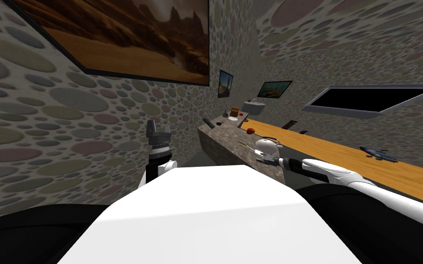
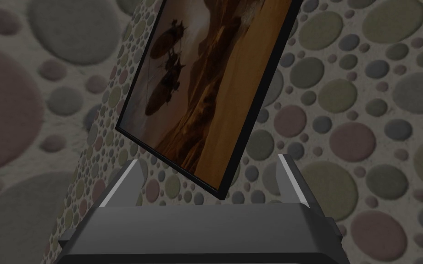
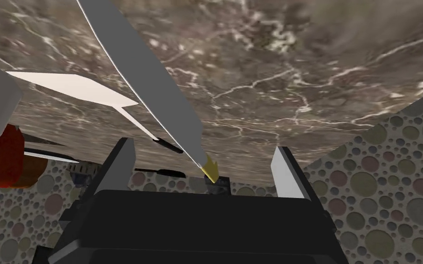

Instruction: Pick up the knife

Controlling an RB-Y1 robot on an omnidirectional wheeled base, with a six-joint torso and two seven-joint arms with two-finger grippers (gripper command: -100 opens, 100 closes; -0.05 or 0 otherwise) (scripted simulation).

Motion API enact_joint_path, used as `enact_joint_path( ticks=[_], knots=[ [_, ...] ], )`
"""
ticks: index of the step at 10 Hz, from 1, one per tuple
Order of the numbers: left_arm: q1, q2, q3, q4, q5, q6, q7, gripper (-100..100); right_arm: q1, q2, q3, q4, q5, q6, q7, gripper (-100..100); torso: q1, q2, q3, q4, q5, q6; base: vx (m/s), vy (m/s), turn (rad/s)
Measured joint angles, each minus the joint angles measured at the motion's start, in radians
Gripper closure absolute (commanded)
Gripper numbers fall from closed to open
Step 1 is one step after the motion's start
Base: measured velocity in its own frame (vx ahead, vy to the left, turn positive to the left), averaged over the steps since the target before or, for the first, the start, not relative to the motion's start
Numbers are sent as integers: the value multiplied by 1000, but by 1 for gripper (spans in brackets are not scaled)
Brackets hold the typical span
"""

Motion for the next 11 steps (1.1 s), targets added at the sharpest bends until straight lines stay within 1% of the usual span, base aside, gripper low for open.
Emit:
enact_joint_path(
  ticks=[1, 2, 4, 5, 6, 7, 8, 9, 11],
  knots=[
    [0, 0, 0, 0, 0, 0, 0, 0, -3, -27, 25, 15, 16, 1, -8, -100, 1, -1, -1, 0, 0, 0, 138, 122, 229],
    [0, 0, 0, 0, 0, 0, 0, 0, -3, -53, 56, 42, 36, -5, -14, -100, 2, -4, -2, -1, 0, -1, 138, 124, 118],
    [0, 0, 0, 0, 0, 0, 0, 0, 30, -116, 99, 75, 61, -21, -25, -100, 4, -4, -3, -1, 1, 0, 123, 106, 78],
    [0, 0, 0, 0, 0, 0, 0, 0, 14, -126, 123, 95, 77, -28, -33, -100, 1, -2, -1, -1, 0, 0, 65, 52, 91],
    [0, 0, 0, 0, 0, 0, 0, 0, 42, -152, 127, 101, 75, -35, -32, -100, -1, 0, 0, 0, 0, 0, 75, 61, 51],
    [0, 0, 0, 0, 0, 0, 0, 0, 46, -178, 148, 122, 86, -47, -37, -100, -1, 1, 0, 0, 0, 0, 98, 76, 100],
    [0, 0, 0, 0, 0, 0, 0, 0, 40, -190, 176, 159, 103, -69, -38, -100, 0, 0, 0, 0, 0, 0, 103, 83, 56],
    [0, 0, 0, 0, 0, 0, 0, 0, 56, -211, 197, 162, 111, -72, -42, -100, 1, -1, 0, 0, 0, 0, 115, 87, 113],
    [0, 0, 0, 0, 0, 0, 0, 0, 82, -250, 235, 158, 125, -63, -59, -100, 0, 0, 0, 0, 0, 0, 81, 57, 88]
  ],
)
